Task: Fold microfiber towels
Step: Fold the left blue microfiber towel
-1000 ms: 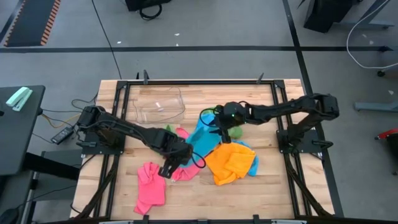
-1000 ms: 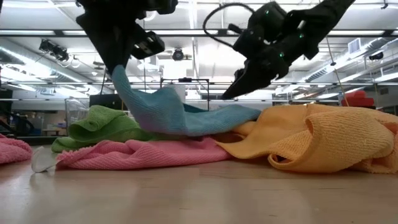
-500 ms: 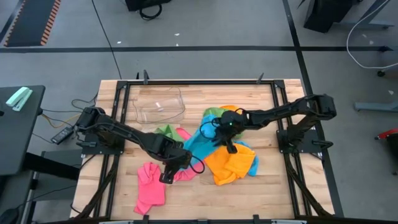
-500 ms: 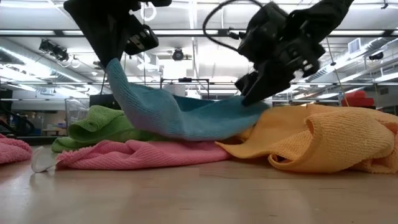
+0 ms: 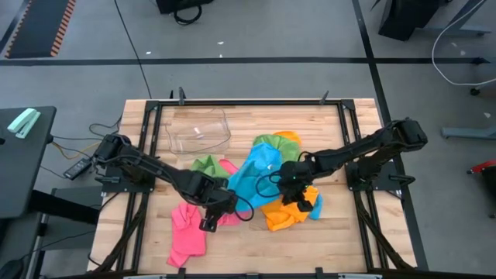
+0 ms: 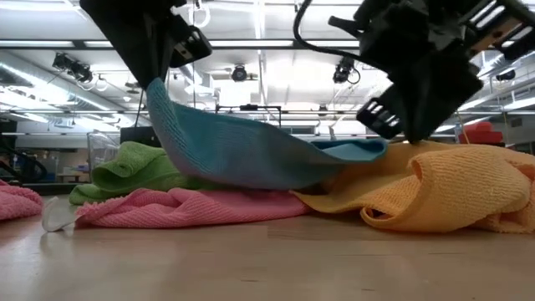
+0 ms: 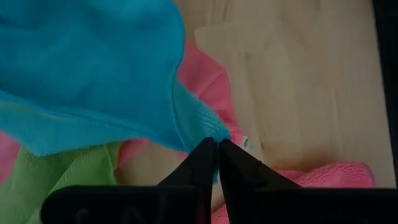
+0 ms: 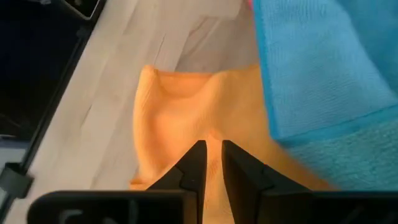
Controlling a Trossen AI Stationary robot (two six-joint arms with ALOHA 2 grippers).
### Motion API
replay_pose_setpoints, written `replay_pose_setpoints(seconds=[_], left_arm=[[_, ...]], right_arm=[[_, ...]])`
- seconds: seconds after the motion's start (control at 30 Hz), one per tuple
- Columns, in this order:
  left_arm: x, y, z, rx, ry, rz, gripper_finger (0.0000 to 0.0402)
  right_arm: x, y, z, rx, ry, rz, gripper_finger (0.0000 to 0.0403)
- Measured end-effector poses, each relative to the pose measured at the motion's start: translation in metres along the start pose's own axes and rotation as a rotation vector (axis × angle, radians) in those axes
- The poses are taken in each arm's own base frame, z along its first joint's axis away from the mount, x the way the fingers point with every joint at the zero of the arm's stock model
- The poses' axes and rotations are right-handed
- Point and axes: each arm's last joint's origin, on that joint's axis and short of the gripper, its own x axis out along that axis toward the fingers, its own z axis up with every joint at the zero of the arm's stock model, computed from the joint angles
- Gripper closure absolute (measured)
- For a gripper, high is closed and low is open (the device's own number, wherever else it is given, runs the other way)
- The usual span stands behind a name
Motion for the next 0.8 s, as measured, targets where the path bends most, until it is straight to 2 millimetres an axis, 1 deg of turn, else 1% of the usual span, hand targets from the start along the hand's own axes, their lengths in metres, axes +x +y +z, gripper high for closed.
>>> replay_pose_setpoints(seconds=[0.1,0.2,0.3,0.4,0.47,0.6,0.7,0.8], left_arm=[[0.000,0.000,0.002,0.001,-0.024,-0.004,0.0382],[0.000,0.000,0.004,0.041,-0.040,-0.001,0.0386],[0.000,0.000,0.007,0.080,-0.078,0.034,0.0382],[-0.001,0.000,0.012,0.119,-0.126,0.044,0.0369],[-0.001,-0.003,0.012,0.135,-0.136,0.041,0.0363],[-0.001,-0.007,0.014,0.170,-0.164,0.036,0.0361],[-0.002,-0.009,0.016,0.176,-0.180,0.032,0.0368],[-0.002,-0.010,0.018,0.177,-0.201,0.032,0.0379]], right_arm=[[-0.004,0.002,0.007,0.011,0.003,-0.047,0.0345],[-0.008,0.003,0.017,-0.022,-0.034,-0.128,0.0345],[-0.012,-0.001,0.027,-0.063,-0.080,-0.300,0.0345],[-0.016,-0.006,0.035,-0.088,-0.168,-0.467,0.0337],[-0.017,-0.007,0.039,-0.120,-0.203,-0.520,0.0320],[-0.020,-0.008,0.048,-0.161,-0.288,-0.550,0.0270],[-0.020,-0.014,0.049,-0.166,-0.298,-0.566,0.0235],[-0.015,-0.019,0.049,-0.150,-0.293,-0.545,0.0213]])
